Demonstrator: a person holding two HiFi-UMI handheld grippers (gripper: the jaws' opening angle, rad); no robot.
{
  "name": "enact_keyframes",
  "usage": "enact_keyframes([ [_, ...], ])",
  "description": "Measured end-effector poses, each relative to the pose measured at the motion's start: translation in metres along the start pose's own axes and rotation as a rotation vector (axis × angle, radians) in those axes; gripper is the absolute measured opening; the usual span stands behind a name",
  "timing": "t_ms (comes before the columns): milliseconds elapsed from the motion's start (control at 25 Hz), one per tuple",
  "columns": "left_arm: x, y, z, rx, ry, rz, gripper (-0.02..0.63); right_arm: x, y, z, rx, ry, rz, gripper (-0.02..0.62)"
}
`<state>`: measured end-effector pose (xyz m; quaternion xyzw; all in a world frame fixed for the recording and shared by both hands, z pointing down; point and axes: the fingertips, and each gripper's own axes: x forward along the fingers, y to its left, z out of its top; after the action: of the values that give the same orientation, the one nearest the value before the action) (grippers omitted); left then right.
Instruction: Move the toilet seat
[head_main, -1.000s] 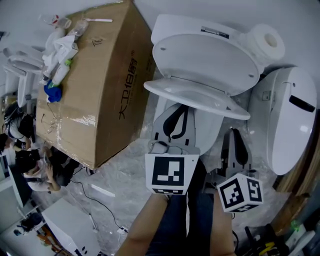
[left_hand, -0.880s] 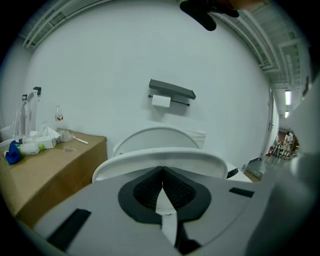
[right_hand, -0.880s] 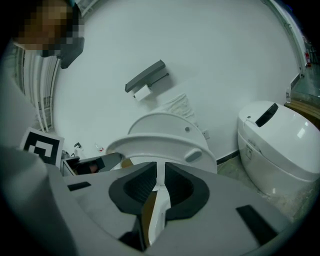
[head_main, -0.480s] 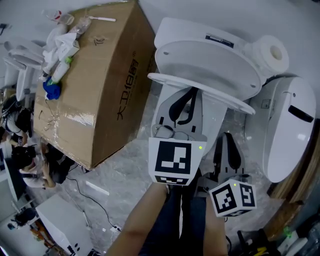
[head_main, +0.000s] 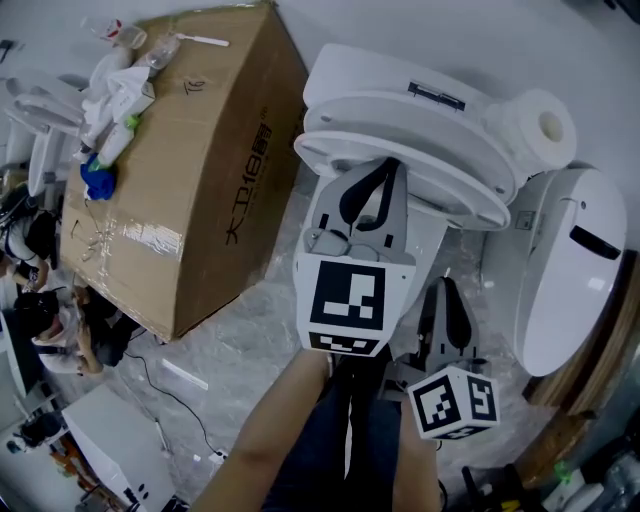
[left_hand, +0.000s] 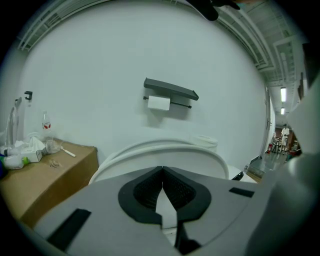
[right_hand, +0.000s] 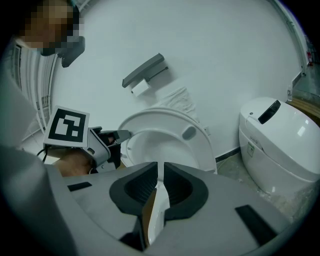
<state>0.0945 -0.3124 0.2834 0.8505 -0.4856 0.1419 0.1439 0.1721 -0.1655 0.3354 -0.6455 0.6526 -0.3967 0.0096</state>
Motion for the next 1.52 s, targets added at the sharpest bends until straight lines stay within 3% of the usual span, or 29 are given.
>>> enact_keyframes([
  [920, 0.034, 0.007, 0.013, -0.009, -0.031, -0.01, 0.015, 0.004, 0.0, 0.0, 0.007, 0.008, 0.002, 0.049],
  [1200, 0.032, 0.006, 0.011, -0.044, -0.04, -0.016, 0.015, 0.006, -0.004, 0.003, 0.004, 0.006, -0.025, 0.049],
  [1520, -0.006, 0.001, -0.025, -0.046, 0.006, -0.011, 0.015, 0.004, 0.0, 0.005, -0.108, -0.016, -0.067, 0.026],
])
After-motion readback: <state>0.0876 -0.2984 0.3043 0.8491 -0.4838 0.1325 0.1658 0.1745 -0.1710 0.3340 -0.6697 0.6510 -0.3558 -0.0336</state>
